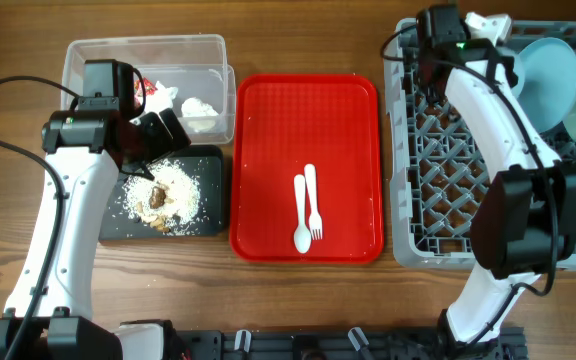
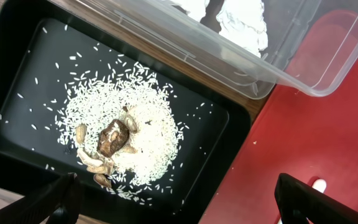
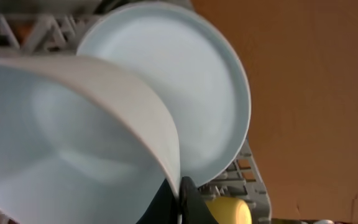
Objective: Sort waste into correct bins and load items into the dishwasher rack
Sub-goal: 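Lower the light-blue bowl into the rack and release it, then grasp the white fork with the right gripper and place it in the rack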
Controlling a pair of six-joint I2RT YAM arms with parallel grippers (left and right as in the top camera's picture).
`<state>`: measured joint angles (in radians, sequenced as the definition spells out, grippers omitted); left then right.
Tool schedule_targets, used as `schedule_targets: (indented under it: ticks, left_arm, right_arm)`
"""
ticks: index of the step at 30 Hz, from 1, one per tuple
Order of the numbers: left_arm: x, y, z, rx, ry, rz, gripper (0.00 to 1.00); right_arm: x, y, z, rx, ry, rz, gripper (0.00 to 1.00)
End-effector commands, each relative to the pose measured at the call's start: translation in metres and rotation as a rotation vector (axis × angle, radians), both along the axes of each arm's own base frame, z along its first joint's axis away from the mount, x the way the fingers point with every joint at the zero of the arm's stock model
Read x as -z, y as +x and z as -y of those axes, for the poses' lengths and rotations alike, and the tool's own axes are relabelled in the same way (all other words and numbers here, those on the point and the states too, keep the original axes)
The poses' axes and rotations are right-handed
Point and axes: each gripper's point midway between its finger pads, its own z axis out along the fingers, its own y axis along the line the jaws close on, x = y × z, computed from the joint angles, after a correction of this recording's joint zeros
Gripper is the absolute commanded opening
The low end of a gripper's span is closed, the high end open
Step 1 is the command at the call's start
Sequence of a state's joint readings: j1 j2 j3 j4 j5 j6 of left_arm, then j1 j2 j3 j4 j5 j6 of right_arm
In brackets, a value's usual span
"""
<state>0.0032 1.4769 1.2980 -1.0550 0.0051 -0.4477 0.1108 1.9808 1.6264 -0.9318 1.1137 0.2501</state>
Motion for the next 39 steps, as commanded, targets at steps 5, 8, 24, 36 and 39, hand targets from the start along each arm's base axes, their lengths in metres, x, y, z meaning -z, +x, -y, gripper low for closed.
schedule_targets:
  ticks: [5, 8, 24, 36, 39]
  left_arm:
    - [-0.006, 0.0, -0.001, -0.012, -0.008, 0.021, 1.0]
    - [-0.006, 0.0, -0.001, -0.012, -0.008, 0.02, 1.0]
    - [-0.006, -0.001, -0.001, -0.012, -0.008, 0.02, 1.0]
    - [-0.006, 0.0, -0.001, -0.012, -0.008, 0.02, 1.0]
    - [-0.006, -0.001, -0.001, -0.012, -0.008, 0.02, 1.0]
  right_arm:
    - [0.046, -0.006, -0.016, -0.024, 0.116, -0.067, 0.04]
    - [0.053, -0.003, -0.039, -0.078, 0.164, -0.077, 0.04]
    - [0.033, -0.036, -0.136, -0.293, 0.714, -0.109, 0.47]
    - [0.074, -0.126, -0.294, -0.572, 1.216, -0.453, 0.5]
    - [0.112, -0.153, -0.32, -0.589, 1.187, -0.533, 0.5]
